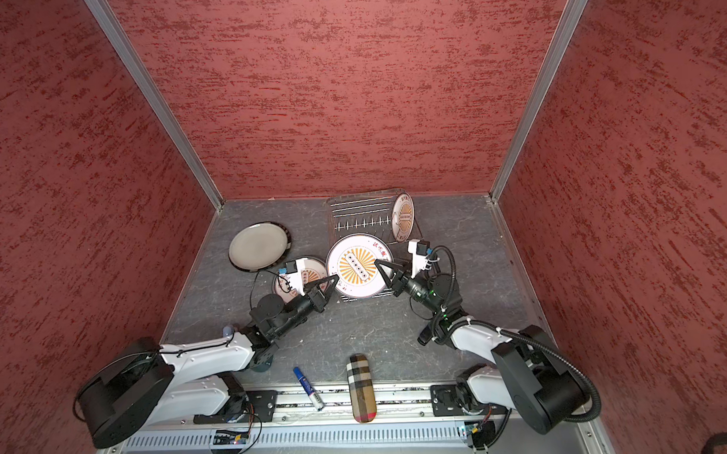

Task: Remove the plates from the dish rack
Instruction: 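Open the right gripper and draw it back while the left holds the plate, then lower the sunburst plate flat onto the plate stack with the left gripper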

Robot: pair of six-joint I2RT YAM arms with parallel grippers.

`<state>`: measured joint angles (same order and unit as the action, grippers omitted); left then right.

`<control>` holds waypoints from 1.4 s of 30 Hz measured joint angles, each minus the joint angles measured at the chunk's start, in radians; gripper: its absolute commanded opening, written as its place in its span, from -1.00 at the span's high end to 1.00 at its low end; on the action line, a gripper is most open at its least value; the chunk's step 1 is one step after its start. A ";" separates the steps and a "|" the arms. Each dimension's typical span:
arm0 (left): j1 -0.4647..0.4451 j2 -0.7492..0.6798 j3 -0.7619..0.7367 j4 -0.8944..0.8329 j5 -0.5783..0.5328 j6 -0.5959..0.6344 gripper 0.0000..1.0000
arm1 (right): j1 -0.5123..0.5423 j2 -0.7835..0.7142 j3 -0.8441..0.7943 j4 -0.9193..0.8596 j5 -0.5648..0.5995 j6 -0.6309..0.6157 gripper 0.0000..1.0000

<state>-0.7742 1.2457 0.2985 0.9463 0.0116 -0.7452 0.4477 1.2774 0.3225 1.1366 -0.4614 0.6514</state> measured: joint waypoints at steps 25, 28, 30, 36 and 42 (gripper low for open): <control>0.077 -0.021 -0.125 0.041 -0.123 -0.133 1.00 | 0.034 0.027 0.061 -0.044 -0.016 -0.007 -0.98; 0.091 -0.042 -0.143 0.050 -0.145 -0.161 1.00 | 0.037 0.046 0.064 -0.046 -0.019 -0.013 -0.98; 0.093 -0.052 -0.159 0.064 -0.164 -0.178 1.00 | 0.042 0.057 0.064 -0.051 -0.025 -0.016 -0.98; 0.102 -0.061 -0.185 0.065 -0.201 -0.224 1.00 | 0.068 0.074 0.081 -0.076 -0.024 -0.032 -0.98; 0.117 -0.076 -0.259 0.110 -0.277 -0.296 1.00 | 0.113 0.094 0.117 -0.095 -0.017 -0.081 -0.98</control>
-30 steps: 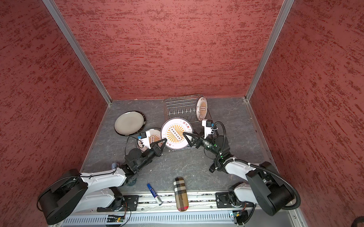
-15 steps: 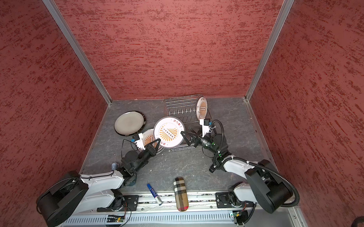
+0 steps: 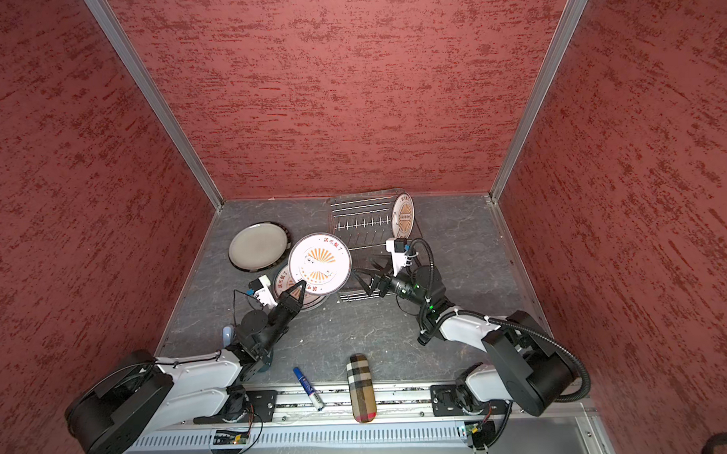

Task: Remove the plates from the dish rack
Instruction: 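Lower the sunburst plate flat onto the plate stack with the left gripper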

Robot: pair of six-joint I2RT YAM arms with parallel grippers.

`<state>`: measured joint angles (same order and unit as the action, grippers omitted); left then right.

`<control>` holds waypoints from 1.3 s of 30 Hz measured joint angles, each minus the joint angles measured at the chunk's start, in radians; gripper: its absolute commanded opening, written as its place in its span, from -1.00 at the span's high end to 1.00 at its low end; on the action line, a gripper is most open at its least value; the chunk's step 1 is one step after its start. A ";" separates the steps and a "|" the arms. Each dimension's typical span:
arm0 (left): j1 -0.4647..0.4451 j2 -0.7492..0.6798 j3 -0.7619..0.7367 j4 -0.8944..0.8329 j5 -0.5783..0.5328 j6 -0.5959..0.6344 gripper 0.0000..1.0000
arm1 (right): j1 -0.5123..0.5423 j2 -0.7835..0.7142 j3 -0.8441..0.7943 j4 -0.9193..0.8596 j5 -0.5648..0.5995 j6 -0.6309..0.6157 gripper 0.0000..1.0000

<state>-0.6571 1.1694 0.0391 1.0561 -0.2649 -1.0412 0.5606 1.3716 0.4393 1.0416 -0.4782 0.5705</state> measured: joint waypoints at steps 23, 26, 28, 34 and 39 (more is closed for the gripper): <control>0.080 -0.465 -0.020 -0.605 -0.163 -0.212 1.00 | 0.124 0.119 0.142 -0.184 0.127 -0.142 -0.98; 0.106 -0.475 -0.013 -0.703 -0.153 -0.248 1.00 | 0.149 0.121 0.172 -0.230 0.164 -0.168 -0.98; 0.118 -0.470 0.004 -0.762 -0.136 -0.268 1.00 | 0.159 0.123 0.186 -0.245 0.182 -0.180 -0.98; 0.151 -0.394 0.102 -0.896 -0.084 -0.341 1.00 | 0.171 0.134 0.198 -0.284 0.219 -0.206 -0.98; 0.164 -0.306 0.116 -0.914 -0.040 -0.377 1.00 | 0.173 0.134 0.198 -0.303 0.238 -0.217 -0.98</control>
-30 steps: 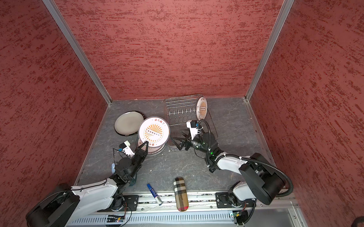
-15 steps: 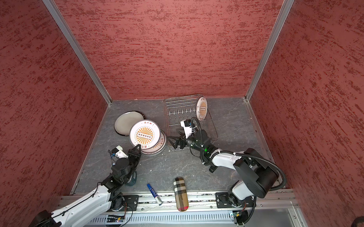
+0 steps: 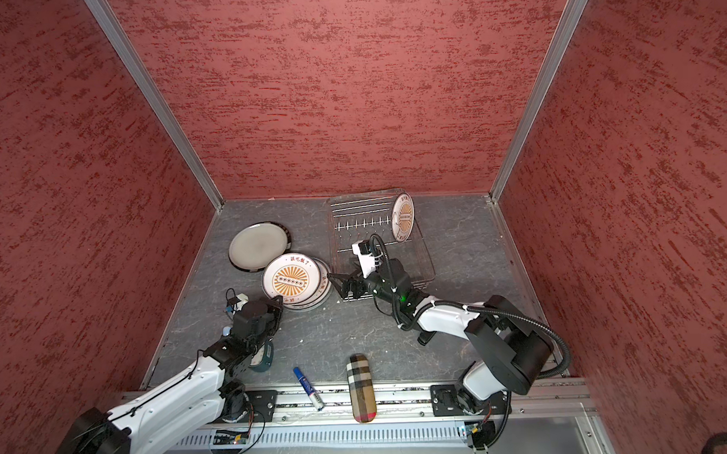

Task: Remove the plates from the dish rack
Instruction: 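Lower the sunburst plate flat onto the plate stack with the left gripper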

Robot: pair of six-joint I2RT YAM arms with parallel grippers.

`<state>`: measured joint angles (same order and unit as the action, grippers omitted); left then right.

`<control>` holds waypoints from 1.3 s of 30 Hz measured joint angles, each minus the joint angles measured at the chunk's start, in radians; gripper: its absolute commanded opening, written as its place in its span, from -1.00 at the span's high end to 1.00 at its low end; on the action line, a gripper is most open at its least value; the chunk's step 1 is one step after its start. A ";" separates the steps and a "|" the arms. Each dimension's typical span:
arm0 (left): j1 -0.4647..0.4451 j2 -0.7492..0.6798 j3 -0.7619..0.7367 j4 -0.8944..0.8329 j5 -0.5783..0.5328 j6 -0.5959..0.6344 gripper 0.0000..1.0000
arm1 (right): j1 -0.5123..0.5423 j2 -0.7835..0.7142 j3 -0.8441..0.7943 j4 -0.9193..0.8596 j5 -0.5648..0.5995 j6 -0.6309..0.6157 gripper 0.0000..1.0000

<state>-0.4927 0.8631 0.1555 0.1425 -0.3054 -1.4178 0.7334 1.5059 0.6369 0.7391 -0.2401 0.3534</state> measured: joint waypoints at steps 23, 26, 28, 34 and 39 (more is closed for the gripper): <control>0.010 0.028 0.058 -0.071 0.118 -0.082 0.23 | 0.004 0.000 0.000 -0.015 0.029 -0.022 -0.98; 0.010 0.029 0.058 -0.072 0.124 -0.086 0.14 | 0.004 0.000 0.000 -0.019 0.029 -0.022 -0.98; 0.010 0.031 0.060 -0.073 0.126 -0.087 0.11 | 0.004 0.000 0.000 -0.023 0.029 -0.022 -0.98; 0.007 0.034 0.101 -0.127 0.136 -0.081 -0.01 | 0.004 -0.006 0.000 -0.034 0.042 -0.032 -0.98; 0.007 0.041 0.110 -0.128 0.137 -0.078 -0.01 | 0.004 -0.010 0.000 -0.034 0.043 -0.033 -0.98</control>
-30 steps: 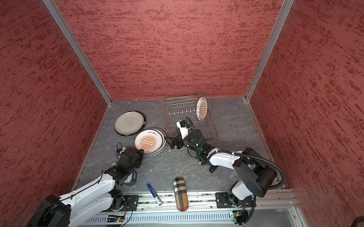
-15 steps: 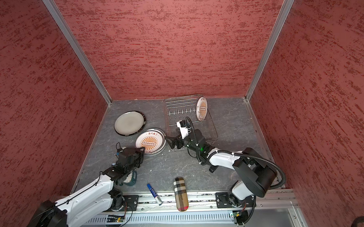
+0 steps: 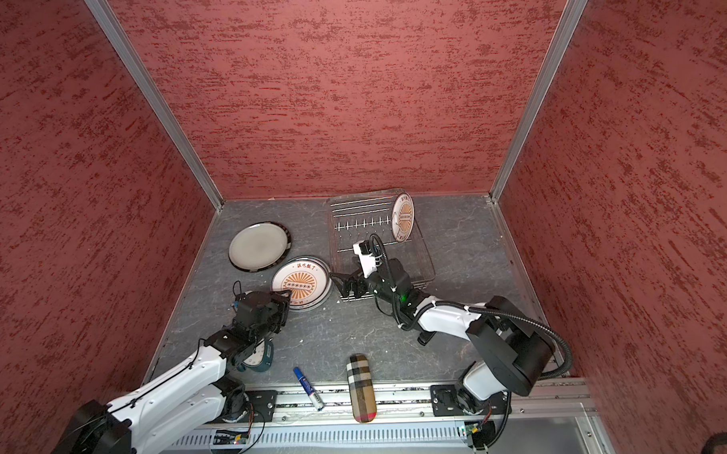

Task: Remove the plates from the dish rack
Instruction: 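Lower the sunburst plate flat onto the plate stack with the left gripper, then open and lift the left gripper while the right reaches toward the rack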

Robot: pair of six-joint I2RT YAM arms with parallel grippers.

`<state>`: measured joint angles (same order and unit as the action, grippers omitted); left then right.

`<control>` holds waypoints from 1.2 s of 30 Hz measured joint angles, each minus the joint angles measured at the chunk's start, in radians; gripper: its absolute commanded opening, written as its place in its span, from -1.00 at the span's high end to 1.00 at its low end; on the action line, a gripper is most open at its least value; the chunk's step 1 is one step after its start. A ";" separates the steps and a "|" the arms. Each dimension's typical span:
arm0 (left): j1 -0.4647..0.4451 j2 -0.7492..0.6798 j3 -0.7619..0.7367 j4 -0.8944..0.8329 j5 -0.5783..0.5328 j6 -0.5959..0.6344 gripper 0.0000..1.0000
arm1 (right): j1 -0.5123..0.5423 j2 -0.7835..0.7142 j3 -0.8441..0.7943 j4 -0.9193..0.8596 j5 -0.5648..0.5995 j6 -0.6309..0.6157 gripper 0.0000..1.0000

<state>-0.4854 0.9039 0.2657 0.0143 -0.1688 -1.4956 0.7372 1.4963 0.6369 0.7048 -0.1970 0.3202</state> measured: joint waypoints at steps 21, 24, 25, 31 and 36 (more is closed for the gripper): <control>-0.002 0.004 0.010 -0.043 -0.070 -0.011 -0.45 | 0.000 -0.002 0.000 -0.002 0.005 -0.007 -0.98; -0.002 0.025 0.010 -0.031 -0.069 -0.010 -0.45 | 0.000 -0.002 0.000 -0.002 0.007 -0.007 -0.98; -0.002 0.030 0.010 -0.023 -0.069 -0.009 -0.45 | 0.000 -0.002 0.000 -0.001 0.008 -0.007 -0.98; -0.013 0.046 0.020 -0.025 -0.087 0.006 -0.56 | 0.000 -0.006 -0.010 0.010 0.021 -0.006 -0.98; -0.013 -0.031 0.002 -0.037 -0.133 0.007 -0.95 | 0.000 -0.077 -0.060 0.014 0.121 0.017 -0.98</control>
<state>-0.4984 0.8730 0.2676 -0.0227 -0.3016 -1.4887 0.7372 1.4189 0.5766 0.7193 -0.0757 0.3374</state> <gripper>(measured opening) 0.915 0.990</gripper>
